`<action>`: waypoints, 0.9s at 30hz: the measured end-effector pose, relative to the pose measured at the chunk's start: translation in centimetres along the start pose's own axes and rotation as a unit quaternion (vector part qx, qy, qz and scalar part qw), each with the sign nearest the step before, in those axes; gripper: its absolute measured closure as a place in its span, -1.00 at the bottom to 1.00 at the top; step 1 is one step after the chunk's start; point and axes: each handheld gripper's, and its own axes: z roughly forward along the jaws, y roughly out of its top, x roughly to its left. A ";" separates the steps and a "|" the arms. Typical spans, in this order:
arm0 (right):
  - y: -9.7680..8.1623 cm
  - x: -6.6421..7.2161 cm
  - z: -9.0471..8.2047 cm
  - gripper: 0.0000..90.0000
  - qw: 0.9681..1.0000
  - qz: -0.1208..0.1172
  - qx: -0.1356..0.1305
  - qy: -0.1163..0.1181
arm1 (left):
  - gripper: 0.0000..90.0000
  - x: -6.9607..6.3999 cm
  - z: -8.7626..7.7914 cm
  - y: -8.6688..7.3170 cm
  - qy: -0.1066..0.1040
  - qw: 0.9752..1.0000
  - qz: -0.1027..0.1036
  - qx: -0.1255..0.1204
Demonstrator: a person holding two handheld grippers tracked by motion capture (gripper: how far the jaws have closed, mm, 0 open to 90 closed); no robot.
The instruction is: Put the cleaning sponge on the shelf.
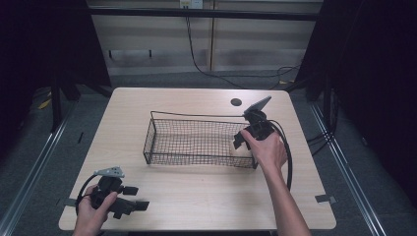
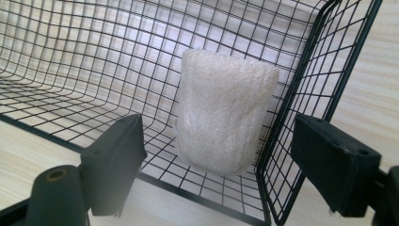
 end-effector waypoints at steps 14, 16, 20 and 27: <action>-2.6 -0.1 -1.2 -0.45 0.996 -0.041 -0.069 0.027 | -0.59 0.0 0.0 0.0 0.003 1.000 0.000 -0.001; -3.1 -0.1 -1.4 -0.47 0.995 -0.045 -0.077 0.041 | -0.59 0.0 0.0 0.0 0.002 1.000 0.000 0.000; -3.9 -0.2 -1.4 -0.50 0.993 -0.055 -0.086 0.059 | -0.59 0.0 0.0 0.0 0.003 1.000 0.001 0.002; -5.4 -0.2 -1.6 -0.51 0.990 -0.069 -0.099 0.073 | -0.59 0.0 0.0 0.0 0.003 1.000 -0.001 0.002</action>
